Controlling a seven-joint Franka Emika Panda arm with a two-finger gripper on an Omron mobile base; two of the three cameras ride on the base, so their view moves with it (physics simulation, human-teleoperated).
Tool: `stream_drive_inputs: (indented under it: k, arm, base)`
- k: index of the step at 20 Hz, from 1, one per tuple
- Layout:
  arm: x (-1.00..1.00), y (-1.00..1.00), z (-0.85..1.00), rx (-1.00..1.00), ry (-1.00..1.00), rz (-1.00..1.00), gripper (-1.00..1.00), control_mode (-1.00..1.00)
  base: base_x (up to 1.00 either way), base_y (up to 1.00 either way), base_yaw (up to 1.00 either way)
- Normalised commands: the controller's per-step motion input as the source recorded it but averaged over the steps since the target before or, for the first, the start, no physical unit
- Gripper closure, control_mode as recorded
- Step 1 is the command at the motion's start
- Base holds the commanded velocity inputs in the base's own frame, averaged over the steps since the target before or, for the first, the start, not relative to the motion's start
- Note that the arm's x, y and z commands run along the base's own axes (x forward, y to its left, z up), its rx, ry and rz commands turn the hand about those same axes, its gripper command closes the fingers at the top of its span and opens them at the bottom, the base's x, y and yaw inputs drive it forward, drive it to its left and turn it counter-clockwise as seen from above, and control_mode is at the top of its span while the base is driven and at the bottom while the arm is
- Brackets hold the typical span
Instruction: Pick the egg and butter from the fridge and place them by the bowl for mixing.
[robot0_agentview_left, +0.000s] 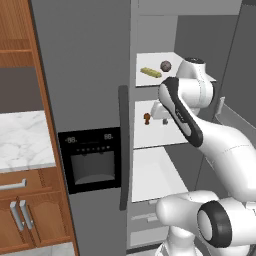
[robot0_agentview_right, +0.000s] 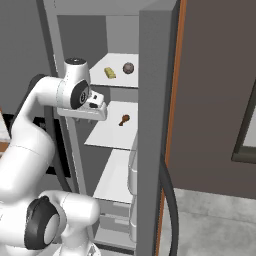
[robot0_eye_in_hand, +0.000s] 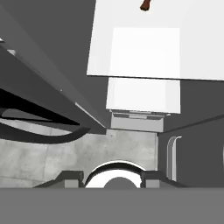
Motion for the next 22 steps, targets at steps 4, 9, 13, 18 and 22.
stream_drive_inputs:
  k: [4,9,13,18,22]
  arm:
    - [-0.01,0.0,0.0,0.0,0.0,0.0,-1.0,-1.0]
    - [-0.05,-0.06,-0.01,0.0,-0.08,-0.05,-1.0,-1.0]
    - [0.0,-0.09,0.03,0.0,-0.18,-0.18,-1.0,-1.0]
    - [0.03,-0.06,0.21,0.02,-0.13,-0.13,-1.0,-1.0]
    - [0.12,-0.03,0.33,0.0,-0.07,-0.07,-1.0,-1.0]
  base:
    - [0.0,0.0,0.0]
    - [0.0,0.0,0.0]
    - [0.0,0.0,0.0]
    - [0.0,0.0,0.0]
    - [0.0,0.0,0.0]
